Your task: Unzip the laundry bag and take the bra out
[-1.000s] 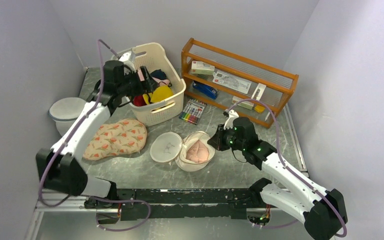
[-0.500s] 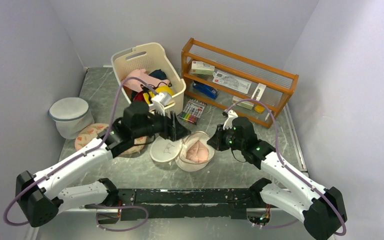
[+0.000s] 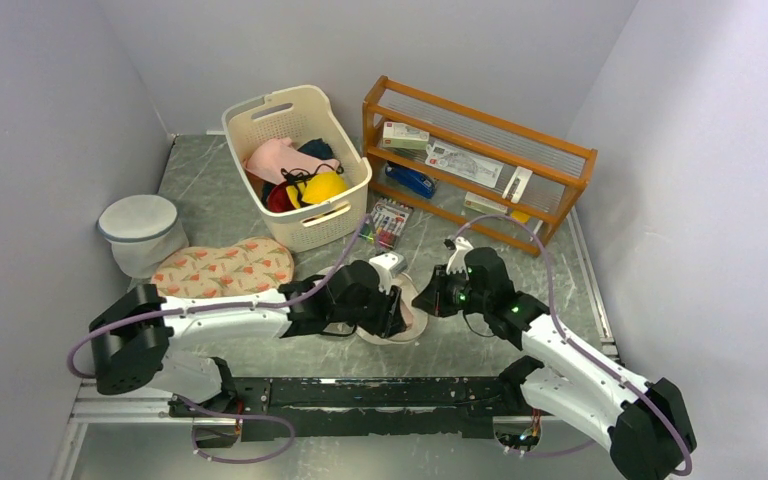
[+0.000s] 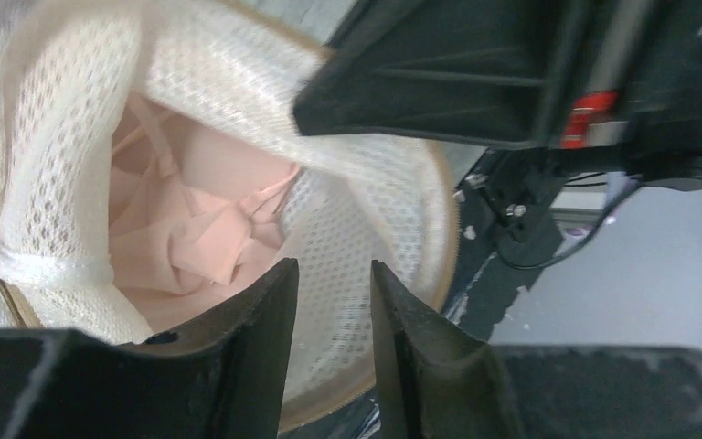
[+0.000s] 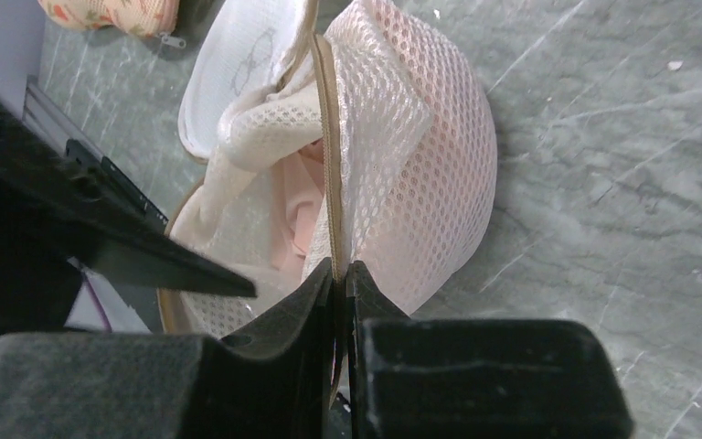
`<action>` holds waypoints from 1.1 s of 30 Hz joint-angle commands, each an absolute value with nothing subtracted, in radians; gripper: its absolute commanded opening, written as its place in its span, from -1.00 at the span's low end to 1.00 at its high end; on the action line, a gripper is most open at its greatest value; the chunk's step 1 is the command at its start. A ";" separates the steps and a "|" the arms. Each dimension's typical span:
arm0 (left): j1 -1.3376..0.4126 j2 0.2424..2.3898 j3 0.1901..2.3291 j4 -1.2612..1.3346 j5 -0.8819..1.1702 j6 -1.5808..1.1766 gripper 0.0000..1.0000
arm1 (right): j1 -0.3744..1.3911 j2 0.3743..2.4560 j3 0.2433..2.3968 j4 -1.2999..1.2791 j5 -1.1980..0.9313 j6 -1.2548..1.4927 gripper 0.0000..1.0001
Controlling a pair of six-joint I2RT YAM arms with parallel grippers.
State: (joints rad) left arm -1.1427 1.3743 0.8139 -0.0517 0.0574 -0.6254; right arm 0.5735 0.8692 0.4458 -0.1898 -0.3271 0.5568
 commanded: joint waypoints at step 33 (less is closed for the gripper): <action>-1.218 1.504 0.866 -0.169 -0.261 -0.640 0.06 | 0.653 0.869 0.377 -0.135 -0.322 0.606 -0.85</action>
State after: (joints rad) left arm -1.2137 1.4899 0.8860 -0.1677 -0.2523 -0.6510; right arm 0.6476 0.8719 0.3573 -0.1402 -0.3317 0.6163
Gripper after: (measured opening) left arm 0.499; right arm 0.080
